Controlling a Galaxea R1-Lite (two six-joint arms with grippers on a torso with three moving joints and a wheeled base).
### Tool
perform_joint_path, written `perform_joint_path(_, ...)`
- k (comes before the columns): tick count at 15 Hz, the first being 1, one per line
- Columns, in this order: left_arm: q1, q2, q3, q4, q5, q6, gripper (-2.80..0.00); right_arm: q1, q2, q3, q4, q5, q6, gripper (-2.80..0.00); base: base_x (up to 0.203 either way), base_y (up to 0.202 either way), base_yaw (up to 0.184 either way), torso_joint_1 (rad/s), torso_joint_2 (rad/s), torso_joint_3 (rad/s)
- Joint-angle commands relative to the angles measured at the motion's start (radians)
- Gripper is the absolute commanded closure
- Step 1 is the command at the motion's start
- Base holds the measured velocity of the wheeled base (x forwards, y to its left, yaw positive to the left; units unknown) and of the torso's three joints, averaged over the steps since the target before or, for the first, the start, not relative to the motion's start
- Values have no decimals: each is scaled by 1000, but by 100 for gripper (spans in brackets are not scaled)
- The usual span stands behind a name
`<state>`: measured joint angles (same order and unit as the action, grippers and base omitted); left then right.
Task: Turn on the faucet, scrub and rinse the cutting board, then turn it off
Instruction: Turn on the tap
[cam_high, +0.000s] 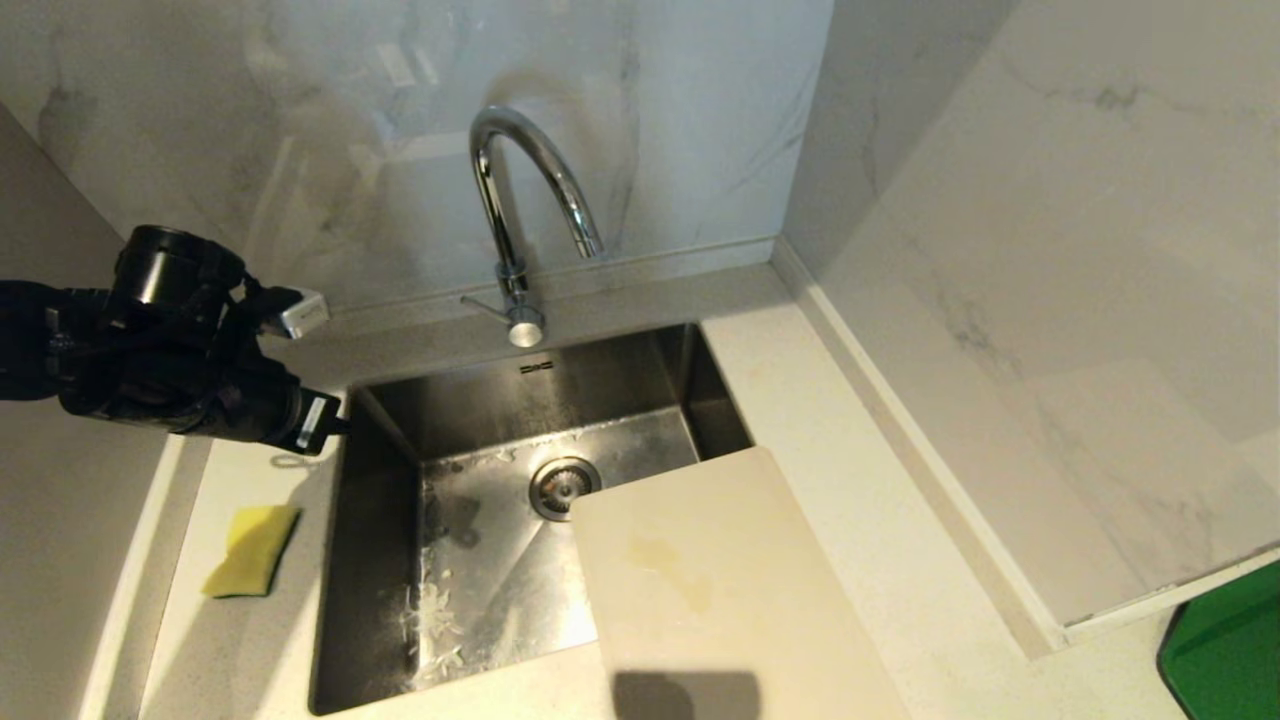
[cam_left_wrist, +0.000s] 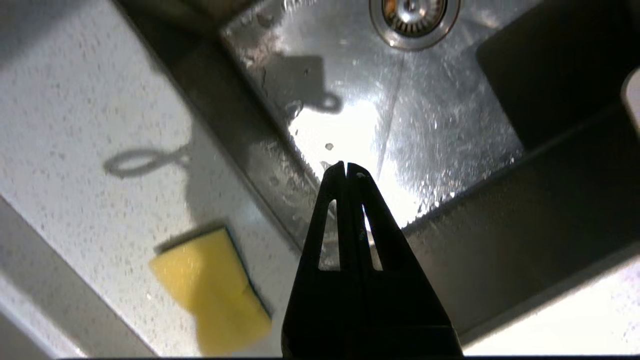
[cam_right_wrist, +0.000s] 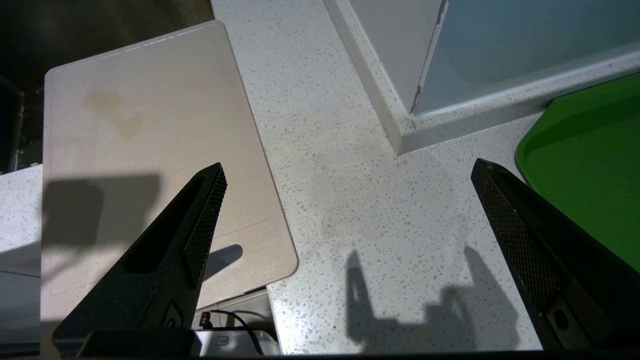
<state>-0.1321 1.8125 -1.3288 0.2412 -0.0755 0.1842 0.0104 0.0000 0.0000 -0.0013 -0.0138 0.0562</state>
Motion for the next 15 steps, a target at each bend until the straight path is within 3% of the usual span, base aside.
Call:
perform_joint_path(1, -12, 31, 9, -71, -1, -22, 0, 0, -2, 2, 0, 0, 1, -280, 0, 0, 0, 0, 0, 0)
perform_joint_path(6, -45, 128, -4, -343, 17, -94, 0, 0, -2, 2, 0, 0, 1, -280, 0, 0, 0, 0, 0, 0)
perform_joint_path(11, -85, 200, -155, -378, 88, -243, 0, 0, -2, 2, 0, 0, 1, -280, 0, 0, 0, 0, 0, 0)
perform_joint_path(15, -86, 227, -187, -378, 93, -252, 0, 0, -2, 2, 0, 0, 1, -280, 0, 0, 0, 0, 0, 0)
